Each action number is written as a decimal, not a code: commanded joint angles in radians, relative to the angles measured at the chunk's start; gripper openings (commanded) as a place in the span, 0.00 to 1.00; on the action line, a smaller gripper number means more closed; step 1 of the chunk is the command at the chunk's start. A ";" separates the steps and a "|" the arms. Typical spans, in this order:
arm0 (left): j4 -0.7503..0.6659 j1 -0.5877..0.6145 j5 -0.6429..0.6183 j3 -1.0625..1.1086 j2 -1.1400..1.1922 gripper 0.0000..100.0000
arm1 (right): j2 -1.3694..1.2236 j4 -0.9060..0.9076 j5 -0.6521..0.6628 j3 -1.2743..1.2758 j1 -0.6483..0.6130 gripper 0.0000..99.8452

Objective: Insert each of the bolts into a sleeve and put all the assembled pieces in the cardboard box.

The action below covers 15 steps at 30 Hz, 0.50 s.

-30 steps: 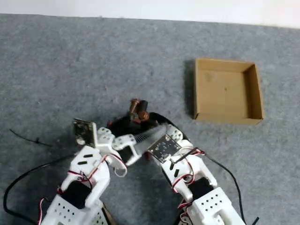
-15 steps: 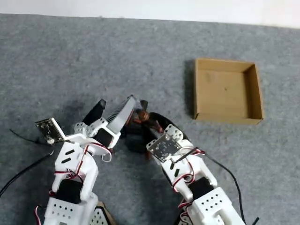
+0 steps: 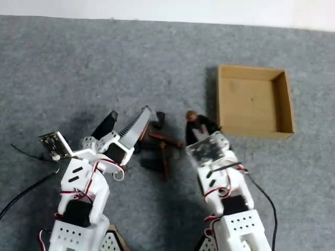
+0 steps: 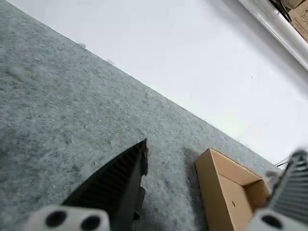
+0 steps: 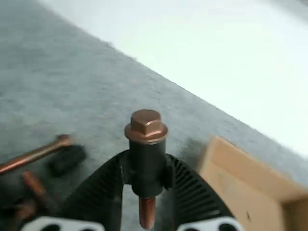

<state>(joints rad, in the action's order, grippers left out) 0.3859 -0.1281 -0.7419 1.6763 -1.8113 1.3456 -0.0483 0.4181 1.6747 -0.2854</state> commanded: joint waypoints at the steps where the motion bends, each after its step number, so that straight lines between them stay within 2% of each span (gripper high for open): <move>1: -0.023 0.008 -0.008 0.019 -0.013 0.40 | -0.015 -0.036 -0.149 -0.134 0.131 0.00; 3: -0.023 0.008 -0.008 0.019 -0.013 0.40 | -0.101 -0.036 -0.209 -0.242 0.191 0.00; 5: -0.021 0.012 -0.008 0.019 -0.013 0.40 | -0.246 -0.036 -0.207 -0.363 0.214 0.00; 10: -0.018 0.015 -0.008 0.019 -0.013 0.40 | -0.728 -0.036 -0.195 -0.720 0.291 0.00; 15: 0.012 0.008 0.035 0.019 -0.013 0.40 | -1.147 -0.036 -0.272 -1.044 0.363 0.00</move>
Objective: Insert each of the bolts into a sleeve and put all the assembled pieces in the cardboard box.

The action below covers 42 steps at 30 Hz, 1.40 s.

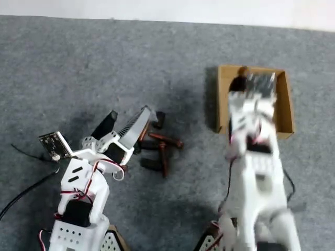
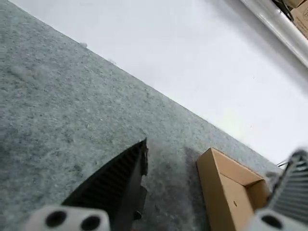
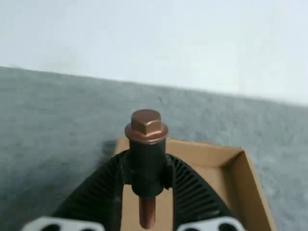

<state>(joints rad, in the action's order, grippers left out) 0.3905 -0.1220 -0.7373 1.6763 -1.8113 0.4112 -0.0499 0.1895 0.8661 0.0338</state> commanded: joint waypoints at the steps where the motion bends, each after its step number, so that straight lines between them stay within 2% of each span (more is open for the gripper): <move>1: 0.015 0.002 0.043 0.019 -0.013 0.40 | -0.275 -0.035 -0.051 -0.283 0.056 0.00; 5: 0.029 0.005 0.051 0.019 -0.013 0.40 | -0.437 -0.035 -0.055 -0.410 0.084 0.01; 9: 0.046 0.007 0.051 0.019 -0.013 0.40 | -0.498 -0.035 -0.057 -0.417 0.081 0.01; 13: 0.049 0.005 0.051 0.019 -0.013 0.40 | -0.499 -0.033 -0.057 -0.412 0.076 0.01; 16: 0.048 0.007 0.051 0.019 -0.013 0.40 | -0.501 0.045 -0.055 -0.414 0.076 0.02; 22: 0.049 0.004 0.051 0.019 -0.013 0.40 | -0.503 0.143 -0.055 -0.418 0.071 0.14; 30: 0.049 0.008 0.051 0.019 -0.013 0.40 | -0.414 0.159 -0.055 -0.401 0.068 0.15; 35: 0.046 0.027 0.051 0.016 -0.013 0.40 | -0.200 0.251 -0.055 -0.288 -0.027 0.15; 40: 0.044 0.226 0.043 -0.010 -0.015 0.40 | 0.013 0.268 -0.051 -0.048 -0.214 0.15; 42: 0.044 0.245 0.043 -0.008 -0.015 0.40 | 0.073 0.268 -0.054 0.038 -0.303 0.15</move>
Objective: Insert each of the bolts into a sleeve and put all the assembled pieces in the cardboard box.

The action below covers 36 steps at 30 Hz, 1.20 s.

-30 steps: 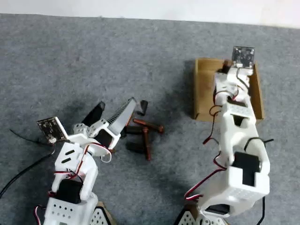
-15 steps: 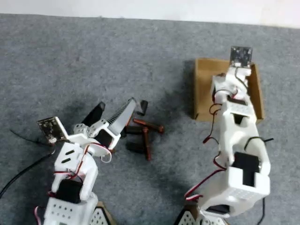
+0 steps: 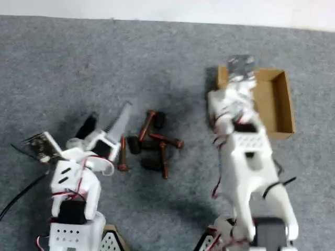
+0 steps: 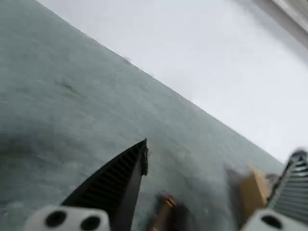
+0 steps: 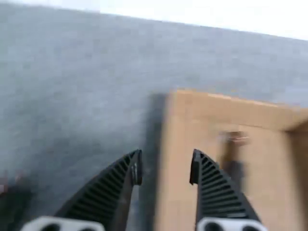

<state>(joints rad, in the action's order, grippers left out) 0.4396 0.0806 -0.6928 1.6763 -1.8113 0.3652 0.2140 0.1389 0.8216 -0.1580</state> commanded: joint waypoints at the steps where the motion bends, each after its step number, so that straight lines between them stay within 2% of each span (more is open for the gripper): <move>1: -0.005 0.038 -0.002 -0.007 -0.015 0.40 | 0.140 0.004 -0.003 0.117 -0.159 0.15; 5: -0.005 0.024 -0.002 -0.002 -0.015 0.40 | 0.173 0.010 -0.003 0.214 -0.343 0.15; 10: -0.005 0.027 -0.002 -0.002 -0.015 0.40 | 0.145 0.012 -0.034 0.232 -0.467 0.15; 13: -0.005 0.025 -0.002 -0.002 -0.015 0.40 | 0.094 0.012 -0.192 0.228 -0.472 0.15; 15: -0.005 0.025 -0.002 -0.002 -0.015 0.40 | 0.039 0.015 -0.245 0.159 -0.472 0.15; 23: -0.005 0.025 0.000 -0.002 -0.015 0.40 | -0.334 0.213 -0.252 -0.255 -0.472 0.15; 27: -0.005 0.024 0.000 -0.001 -0.015 0.40 | -0.492 0.232 -0.252 -0.398 -0.470 0.15; 31: -0.005 0.024 0.000 -0.001 -0.015 0.40 | -0.578 0.232 -0.256 -0.450 -0.460 0.15; 36: -0.005 0.022 0.000 -0.002 -0.015 0.40 | -0.611 0.232 -0.379 -0.452 -0.380 0.15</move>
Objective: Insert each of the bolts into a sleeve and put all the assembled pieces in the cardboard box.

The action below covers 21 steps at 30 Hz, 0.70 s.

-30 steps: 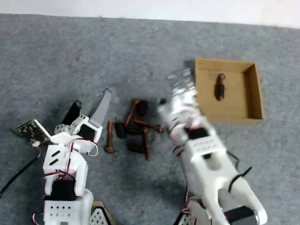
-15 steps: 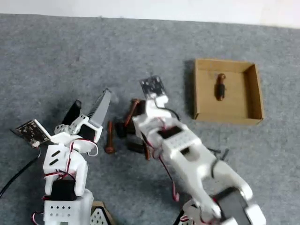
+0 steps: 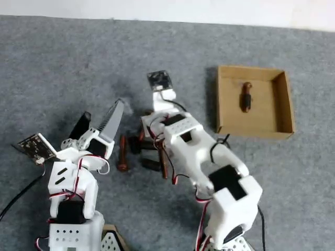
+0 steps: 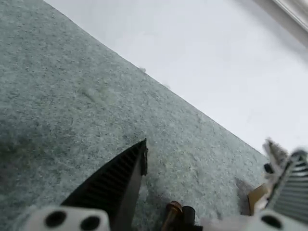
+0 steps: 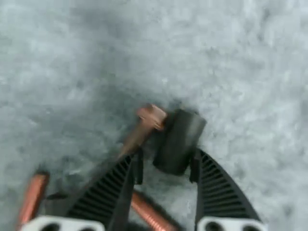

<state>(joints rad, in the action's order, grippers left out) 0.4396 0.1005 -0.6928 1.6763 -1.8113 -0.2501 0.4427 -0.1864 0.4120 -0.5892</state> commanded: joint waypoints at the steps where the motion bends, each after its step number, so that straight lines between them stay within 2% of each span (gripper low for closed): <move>1: -0.005 0.002 0.000 -0.002 -0.015 0.40 | 0.002 0.004 -0.063 -0.042 0.070 0.15; 5: -0.005 0.002 0.000 -0.002 -0.015 0.40 | 0.002 0.004 -0.061 -0.039 0.102 0.15; 21: 0.000 -0.019 0.003 -0.001 -0.013 0.40 | -0.002 0.015 -0.043 -0.071 0.104 0.14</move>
<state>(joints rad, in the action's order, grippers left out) 0.4396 0.0944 -0.6928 1.6763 -1.8113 -0.2547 0.4427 -0.2386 0.4043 -0.5094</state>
